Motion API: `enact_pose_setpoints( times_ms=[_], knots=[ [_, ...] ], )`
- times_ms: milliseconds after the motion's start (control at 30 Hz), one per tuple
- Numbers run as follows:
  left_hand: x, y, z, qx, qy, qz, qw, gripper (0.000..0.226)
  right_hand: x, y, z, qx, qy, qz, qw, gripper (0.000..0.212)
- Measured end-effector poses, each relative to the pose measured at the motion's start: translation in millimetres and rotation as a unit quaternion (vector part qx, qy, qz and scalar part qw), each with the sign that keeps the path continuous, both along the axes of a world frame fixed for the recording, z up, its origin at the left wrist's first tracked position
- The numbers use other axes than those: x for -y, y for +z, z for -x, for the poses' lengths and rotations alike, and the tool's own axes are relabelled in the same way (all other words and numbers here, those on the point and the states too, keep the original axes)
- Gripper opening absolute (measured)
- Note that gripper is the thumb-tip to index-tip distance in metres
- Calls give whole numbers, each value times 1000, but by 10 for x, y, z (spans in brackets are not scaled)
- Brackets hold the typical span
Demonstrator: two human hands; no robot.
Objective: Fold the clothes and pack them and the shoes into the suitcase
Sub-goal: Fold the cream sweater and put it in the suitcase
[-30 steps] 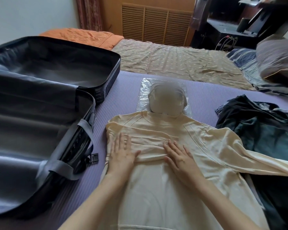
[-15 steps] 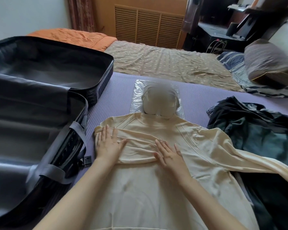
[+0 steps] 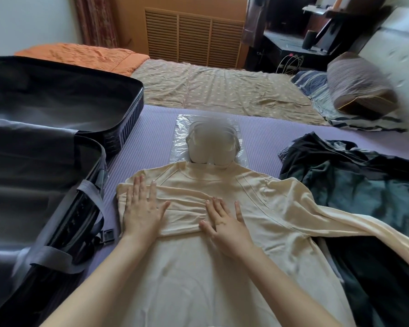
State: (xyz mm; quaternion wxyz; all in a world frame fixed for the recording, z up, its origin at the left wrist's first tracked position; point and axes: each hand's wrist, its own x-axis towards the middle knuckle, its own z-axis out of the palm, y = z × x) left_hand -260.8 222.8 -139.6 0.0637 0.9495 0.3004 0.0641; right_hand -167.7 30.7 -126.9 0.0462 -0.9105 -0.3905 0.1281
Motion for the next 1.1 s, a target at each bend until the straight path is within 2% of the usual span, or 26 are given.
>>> enact_pose_setpoints(
  times_ms=[67, 133, 200, 333, 433, 533, 633, 733, 800, 933, 1000, 1100],
  knots=[
    [50, -51, 21, -22, -29, 25, 999, 124, 14, -42, 16, -11, -4, -10, 1000, 63],
    [76, -91, 60, -50, -12, 46, 998, 132, 32, -87, 26, -25, -9, -21, 999, 64],
    [74, -106, 49, -66, 1, 51, 996, 126, 33, -97, 19, -36, -11, -25, 999, 64],
    [91, -33, 40, -82, 4, 55, 995, 95, 26, -55, 5, -47, -8, -42, 998, 63],
    [222, 146, -6, -59, 17, 79, 995, 72, 191, 94, -38, -46, -18, -111, 993, 59],
    [536, 354, -129, 3, -37, 72, 997, 64, 627, 297, -161, 17, -59, -202, 977, 50],
    [932, 494, -294, 38, -100, 115, 988, 58, 1260, 508, -320, 93, -140, -246, 955, 37],
    [1259, 547, -412, 20, -138, 128, 982, 55, 1928, 687, -512, 128, -247, -239, 930, 35],
    [1426, 556, -442, 14, -151, 140, 978, 56, 2326, 754, -624, 132, -305, -198, 922, 40],
    [1708, 597, -443, 32, -175, 186, 966, 46, 2863, 759, -682, 101, -355, -130, 920, 48],
    [1821, 637, -440, 59, -185, 206, 959, 44, 3004, 709, -673, 107, -365, -123, 917, 43],
    [1954, 700, -444, 108, -203, 244, 942, 40, 3095, 692, -665, 121, -405, -156, 893, 24]
  ],
)
